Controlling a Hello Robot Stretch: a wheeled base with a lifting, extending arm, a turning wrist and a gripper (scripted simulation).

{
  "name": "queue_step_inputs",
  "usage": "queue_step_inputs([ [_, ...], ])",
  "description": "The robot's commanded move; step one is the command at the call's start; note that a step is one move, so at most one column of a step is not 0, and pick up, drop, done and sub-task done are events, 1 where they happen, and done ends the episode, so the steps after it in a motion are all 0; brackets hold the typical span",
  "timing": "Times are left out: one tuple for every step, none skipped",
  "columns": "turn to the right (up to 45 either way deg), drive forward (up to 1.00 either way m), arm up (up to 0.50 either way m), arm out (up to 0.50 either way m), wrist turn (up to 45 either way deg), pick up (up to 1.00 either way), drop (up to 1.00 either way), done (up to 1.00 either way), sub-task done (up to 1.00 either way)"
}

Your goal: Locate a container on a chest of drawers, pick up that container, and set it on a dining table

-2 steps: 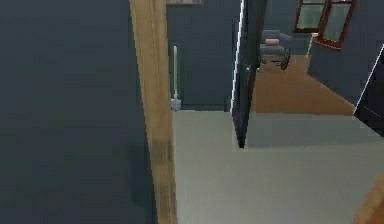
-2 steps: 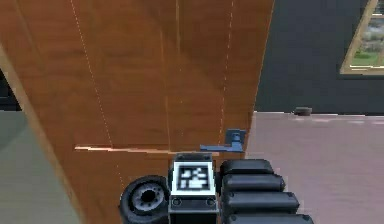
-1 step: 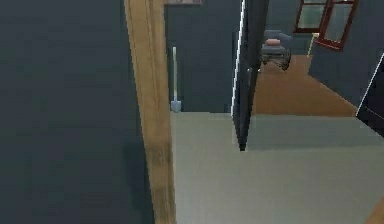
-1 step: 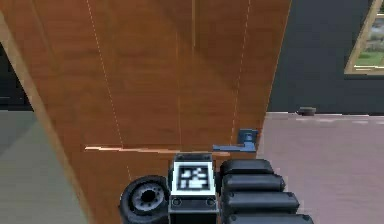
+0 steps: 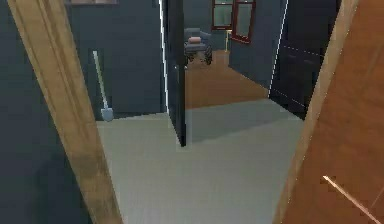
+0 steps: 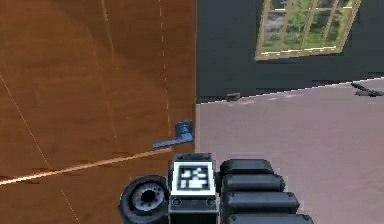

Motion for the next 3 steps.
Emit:
queue_step_inputs([
  [0.0, 0.95, 0.0, 0.0, 0.0, 0.0, 0.0, 0.0, 0.0],
  [27.0, 0.0, 0.0, 0.0, 0.0, 0.0, 0.0, 0.0, 0.0],
  [0.0, 0.85, 0.0, 0.0, 0.0, 0.0, 0.0, 0.0, 0.0],
])
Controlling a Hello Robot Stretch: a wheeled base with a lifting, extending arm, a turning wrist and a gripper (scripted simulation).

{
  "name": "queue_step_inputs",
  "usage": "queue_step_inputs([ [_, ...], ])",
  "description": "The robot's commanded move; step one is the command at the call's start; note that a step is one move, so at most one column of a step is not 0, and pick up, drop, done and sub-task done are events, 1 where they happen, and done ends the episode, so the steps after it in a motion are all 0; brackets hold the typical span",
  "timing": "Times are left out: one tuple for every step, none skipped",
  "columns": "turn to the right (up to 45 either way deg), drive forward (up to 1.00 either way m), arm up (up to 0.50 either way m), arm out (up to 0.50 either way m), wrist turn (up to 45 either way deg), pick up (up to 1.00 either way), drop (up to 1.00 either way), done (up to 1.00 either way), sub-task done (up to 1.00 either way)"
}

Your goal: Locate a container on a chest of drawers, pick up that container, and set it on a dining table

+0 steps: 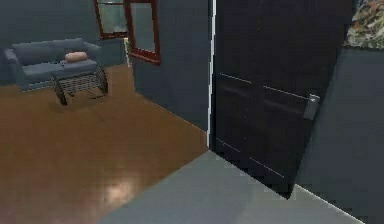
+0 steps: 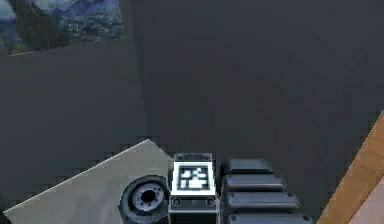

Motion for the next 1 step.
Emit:
queue_step_inputs([
  [45.0, 0.0, 0.0, 0.0, 0.0, 0.0, 0.0, 0.0, 0.0],
])
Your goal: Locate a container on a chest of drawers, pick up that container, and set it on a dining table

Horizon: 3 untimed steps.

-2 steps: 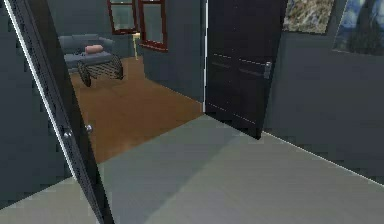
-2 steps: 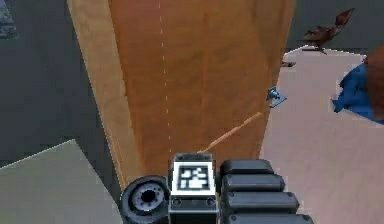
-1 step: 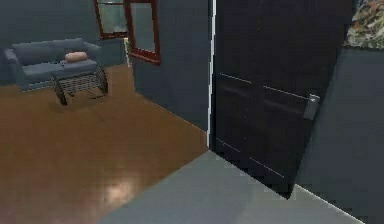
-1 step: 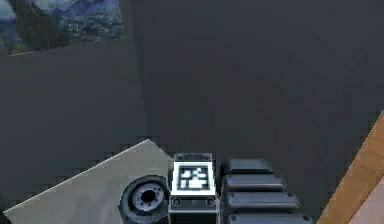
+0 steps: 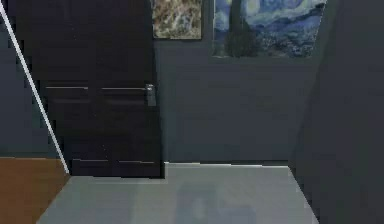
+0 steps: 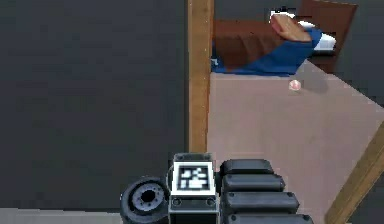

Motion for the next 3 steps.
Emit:
queue_step_inputs([
  [0.0, 0.05, 0.0, 0.0, 0.0, 0.0, 0.0, 0.0, 0.0],
  [-45.0, 0.0, 0.0, 0.0, 0.0, 0.0, 0.0, 0.0, 0.0],
  [-45.0, 0.0, 0.0, 0.0, 0.0, 0.0, 0.0, 0.0, 0.0],
])
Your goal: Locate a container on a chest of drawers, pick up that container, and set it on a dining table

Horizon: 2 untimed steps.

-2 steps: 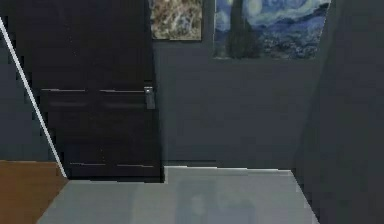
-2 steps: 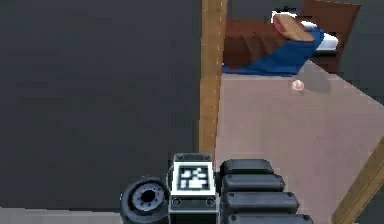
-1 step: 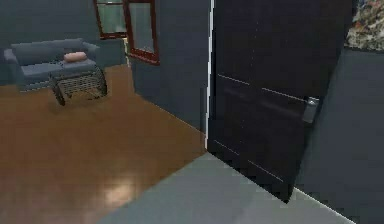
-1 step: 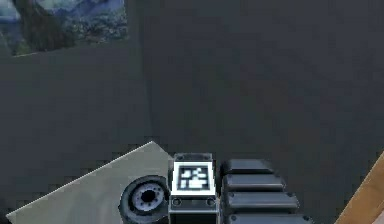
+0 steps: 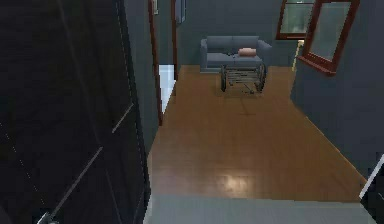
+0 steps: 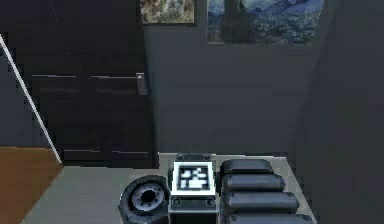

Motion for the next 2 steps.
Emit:
queue_step_inputs([
  [-12.0, 0.0, 0.0, 0.0, 0.0, 0.0, 0.0, 0.0, 0.0],
  [0.0, 0.25, 0.0, 0.0, 0.0, 0.0, 0.0, 0.0, 0.0],
])
